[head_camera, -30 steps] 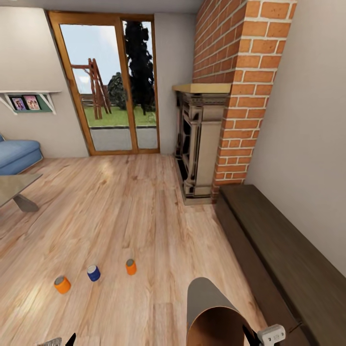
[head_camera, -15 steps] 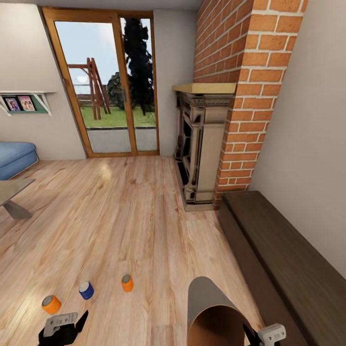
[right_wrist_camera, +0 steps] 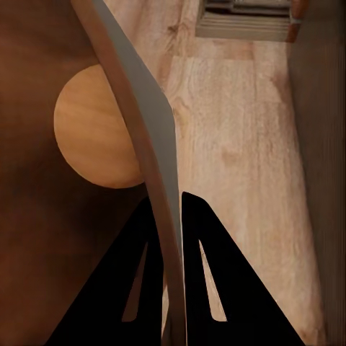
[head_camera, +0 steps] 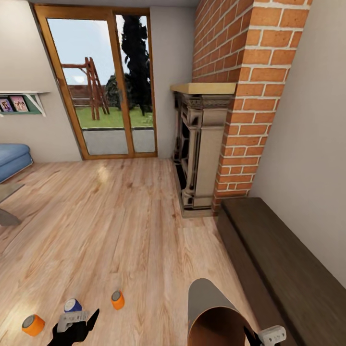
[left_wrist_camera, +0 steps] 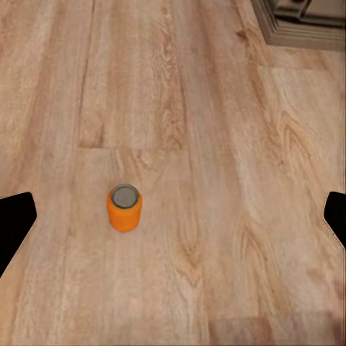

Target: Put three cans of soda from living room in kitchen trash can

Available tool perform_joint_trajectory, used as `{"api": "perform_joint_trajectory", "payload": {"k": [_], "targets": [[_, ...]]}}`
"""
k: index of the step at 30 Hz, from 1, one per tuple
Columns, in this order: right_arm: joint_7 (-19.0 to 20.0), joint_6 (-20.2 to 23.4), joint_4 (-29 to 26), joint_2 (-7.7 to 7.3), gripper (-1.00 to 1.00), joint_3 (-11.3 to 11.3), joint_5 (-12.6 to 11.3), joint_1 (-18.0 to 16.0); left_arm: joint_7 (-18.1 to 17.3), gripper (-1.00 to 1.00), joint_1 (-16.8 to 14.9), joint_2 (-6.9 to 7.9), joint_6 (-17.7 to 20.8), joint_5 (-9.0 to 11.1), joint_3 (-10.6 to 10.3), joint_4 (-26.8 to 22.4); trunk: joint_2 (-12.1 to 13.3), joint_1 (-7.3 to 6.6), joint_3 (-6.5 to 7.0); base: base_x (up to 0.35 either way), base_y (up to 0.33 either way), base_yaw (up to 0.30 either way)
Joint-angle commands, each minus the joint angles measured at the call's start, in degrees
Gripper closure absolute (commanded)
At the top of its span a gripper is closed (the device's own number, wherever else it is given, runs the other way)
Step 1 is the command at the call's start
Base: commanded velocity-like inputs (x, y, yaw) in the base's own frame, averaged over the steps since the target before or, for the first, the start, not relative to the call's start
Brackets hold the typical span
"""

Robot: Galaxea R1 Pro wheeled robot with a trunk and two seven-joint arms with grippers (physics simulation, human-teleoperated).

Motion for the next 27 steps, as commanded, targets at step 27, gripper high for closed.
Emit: {"api": "perform_joint_trajectory", "payload": {"k": [27], "targets": [[0.55, 0.02, 1.15, 0.00, 1.00, 0.20, -0.17, -0.02, 0.19, -1.00, -0.01, 0.07, -0.04, 0.04, -1.01, 0.67, 0.00, 0.00, 0.01, 0.210, -0.085, 0.000]]}}
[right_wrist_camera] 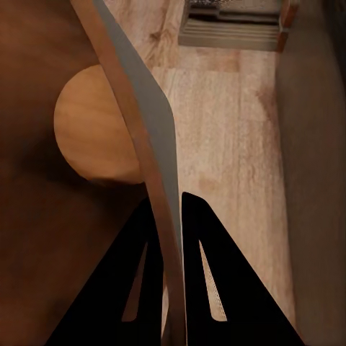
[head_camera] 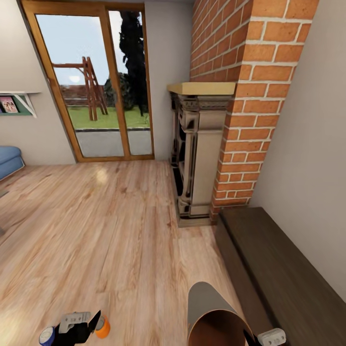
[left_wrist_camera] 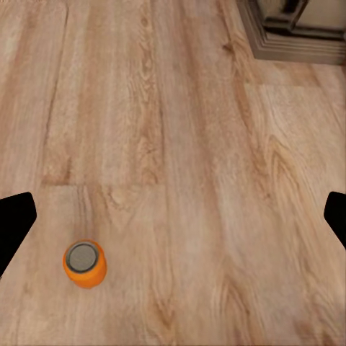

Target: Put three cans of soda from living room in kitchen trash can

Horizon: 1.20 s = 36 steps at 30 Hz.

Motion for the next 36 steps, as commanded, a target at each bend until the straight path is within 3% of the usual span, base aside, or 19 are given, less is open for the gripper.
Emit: {"api": "perform_joint_trajectory", "payload": {"k": [1, 9, 12, 13, 16, 17, 18, 20, 22, 26, 28, 30, 33, 36], "targets": [[0.54, 0.04, -0.09, 0.01, 1.00, -0.02, -0.46, -0.02, 0.00, -1.00, 0.00, -0.02, 0.00, -0.01, 0.00, 0.00, 0.00, 0.00, 0.01, 0.316, 0.000, 0.000], [0.54, 0.03, 0.23, 0.01, 1.00, -0.02, -0.45, -0.02, 0.09, -1.00, -0.05, 0.01, 0.33, 0.05, 0.05, 0.60, 0.00, 0.00, 0.01, 0.191, 0.000, 0.000], [0.54, 0.04, 0.25, 0.01, 1.00, -0.02, -0.45, -0.02, 0.15, -1.00, -0.65, 0.25, 3.04, 0.17, 0.02, 0.21, 0.00, 0.00, 0.01, 0.082, 0.000, 0.000], [0.54, 0.04, 0.27, 0.08, 1.00, -0.02, -0.38, -0.02, 0.79, -1.00, -4.95, 1.11, 11.90, 0.08, -0.06, 0.37, 0.00, 0.00, 0.01, 0.159, 0.000, 0.000], [0.51, 0.05, 0.04, 0.13, 1.00, 0.03, -0.39, -0.02, 2.73, -1.00, -10.01, 2.53, 20.11, -0.02, -0.11, 2.77, 0.00, 0.00, 0.01, 0.177, 0.000, 0.000], [0.50, 0.03, -0.47, 0.16, 1.00, 0.07, -0.39, -0.02, 4.60, -1.00, -13.28, 3.46, 24.70, -0.02, -0.14, 5.50, 0.00, 0.00, 0.01, 0.155, 0.000, 0.000], [0.51, 0.05, -0.99, 0.20, 1.00, 0.09, -0.40, -0.03, 5.57, -1.00, -14.80, 3.82, 26.48, -0.03, -0.14, 6.96, 0.00, 0.00, 0.01, 0.124, 0.000, 0.000], [0.53, 0.85, -5.80, 1.23, 1.00, 0.16, -0.33, -0.23, 9.81, -1.00, -21.01, 5.24, 30.93, 0.13, -0.21, 15.08, 0.00, 0.00, 0.01, 0.056, 0.000, 0.000], [0.53, 2.06, -7.79, 1.89, 1.00, 0.35, -0.25, -0.64, 10.55, -1.00, -21.89, 5.53, 30.81, 0.17, -0.20, 16.62, 0.00, 0.00, 0.01, 0.023, 0.000, 0.000], [0.51, 10.79, -14.51, 3.15, 1.00, 2.05, -0.13, -2.38, 11.82, -1.00, -23.05, 5.93, 29.95, 0.27, -0.18, 18.67, 0.00, 0.00, 0.01, 0.009, 0.000, 0.000], [0.53, 16.30, -17.60, 3.47, 1.00, 2.84, -0.11, -5.18, 12.11, -1.00, -23.30, 5.98, 28.43, 0.25, -0.16, 19.17, 0.00, 0.00, 0.01, 0.003, 0.000, 0.000], [0.53, 18.84, -18.51, 3.52, 1.00, 3.05, -0.10, -6.93, 12.18, -1.00, -23.34, 5.96, 27.73, 0.24, -0.13, 19.29, 0.00, 0.00, 0.01, 0.002, 0.000, 0.000], [0.54, 25.82, -19.96, 3.54, 1.00, 3.25, -0.10, -12.27, 12.22, -1.00, -23.37, 5.90, 26.70, 0.23, -0.06, 19.45, 0.00, 0.00, 0.01, 0.000, 0.000, 0.000], [0.54, 28.76, -20.34, 3.53, 1.00, 3.28, -0.10, -15.41, 12.26, -1.00, -23.37, 5.73, 26.13, 0.21, -0.03, 19.48, 0.00, 0.00, 0.01, 0.000, 0.000, 0.000]]}}
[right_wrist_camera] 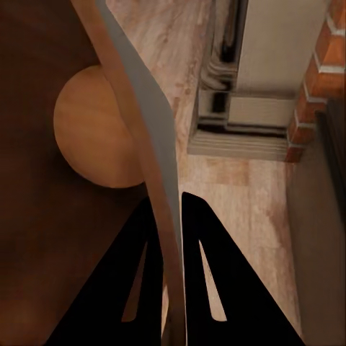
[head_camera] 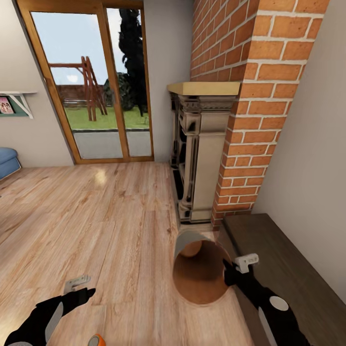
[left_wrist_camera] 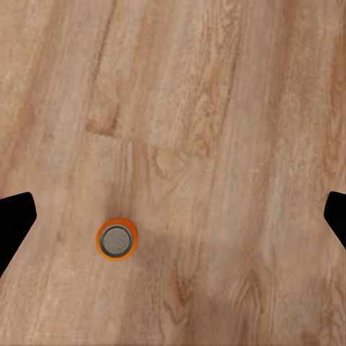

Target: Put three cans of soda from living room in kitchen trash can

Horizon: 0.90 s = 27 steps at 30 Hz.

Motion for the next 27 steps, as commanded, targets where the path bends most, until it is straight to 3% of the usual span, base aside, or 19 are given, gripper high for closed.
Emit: {"api": "perform_joint_trajectory", "payload": {"k": [1, 3, 8, 9, 15, 18, 27], "targets": [[0.51, 0.77, -0.14, 0.02, 1.00, 0.01, -0.57, -1.01, 0.01, -1.00, 0.00, -0.03, -0.25, -0.01, 0.01, 0.02, -0.01, 0.00, 0.00, 0.000, 0.000, 0.000], [0.51, 2.72, -1.18, 0.01, 1.00, 0.07, -0.57, -5.24, 0.03, -1.00, 0.00, -0.17, -1.35, -0.04, 0.03, 0.67, -0.01, 0.00, 0.00, 0.000, 0.000, 0.000], [0.58, 2.85, -4.71, -0.01, 1.00, 0.12, -0.61, -8.21, -0.05, -1.00, 0.00, -0.24, -1.66, -0.05, 0.03, 0.93, -0.01, 0.00, 0.00, 0.000, 0.000, 0.000], [0.67, 1.02, -6.92, -0.04, 1.00, 0.03, -0.90, -8.69, -0.10, -1.00, 0.00, -0.26, -1.69, -0.06, 0.03, 0.97, -0.01, 0.00, 0.00, 0.000, 0.000, 0.000], [1.20, -7.88, -8.21, 0.03, 1.00, 0.57, -1.02, -8.37, -0.01, -1.00, 0.00, -0.31, -1.57, -0.06, 0.03, 1.01, -0.01, 0.00, 0.00, 0.000, 0.000, 0.000], [1.26, -10.65, -8.91, 0.02, 1.00, 3.71, -0.93, -8.01, 0.09, -1.00, 0.00, -0.34, -1.51, -0.01, 0.09, 1.00, -0.01, 0.00, 0.00, 0.000, 0.000, 0.000], [1.15, -11.71, -8.97, 0.01, 1.00, 5.17, -1.27, -7.88, -0.07, -1.00, 0.00, -0.36, -1.64, -0.04, 0.08, 1.00, -0.01, 0.00, 0.00, 0.011, 0.028, 0.000]]}}
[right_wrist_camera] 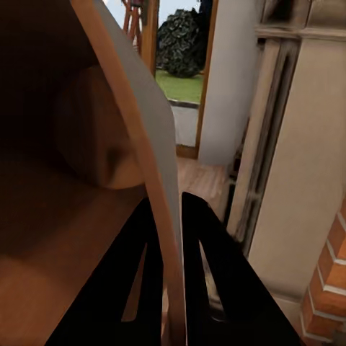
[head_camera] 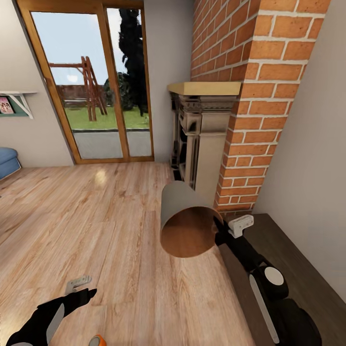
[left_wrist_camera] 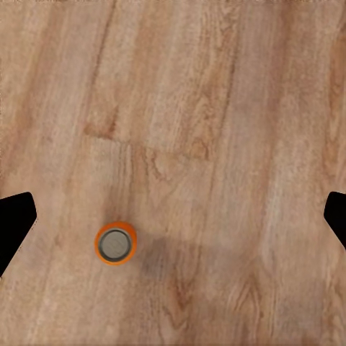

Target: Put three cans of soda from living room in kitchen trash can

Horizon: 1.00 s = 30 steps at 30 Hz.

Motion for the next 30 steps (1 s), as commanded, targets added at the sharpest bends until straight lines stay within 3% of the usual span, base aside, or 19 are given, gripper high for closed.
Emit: {"api": "perform_joint_trajectory", "payload": {"k": [1, 19, 30], "targets": [[0.46, 0.06, 0.00, 0.07, 1.00, 0.02, -0.64, -0.02, -0.06, -1.00, 0.00, 0.00, 0.01, -0.05, -0.01, 0.01, 0.00, 0.00, 0.01, 0.061, 0.188, 0.000], [-0.15, 0.22, 0.44, 0.18, 1.00, 0.18, -0.65, 0.07, -0.15, -1.00, 0.00, 0.00, -0.04, -0.01, -0.04, -0.07, 0.00, 0.00, 0.01, 0.020, 0.056, 0.000], [-0.15, 0.23, 0.60, 0.24, 1.00, 0.20, -0.59, 0.08, -0.24, -1.00, 0.00, 0.00, -0.04, -0.03, -0.12, -0.09, 0.00, 0.00, 0.01, -0.076, 0.230, 0.000]]}}
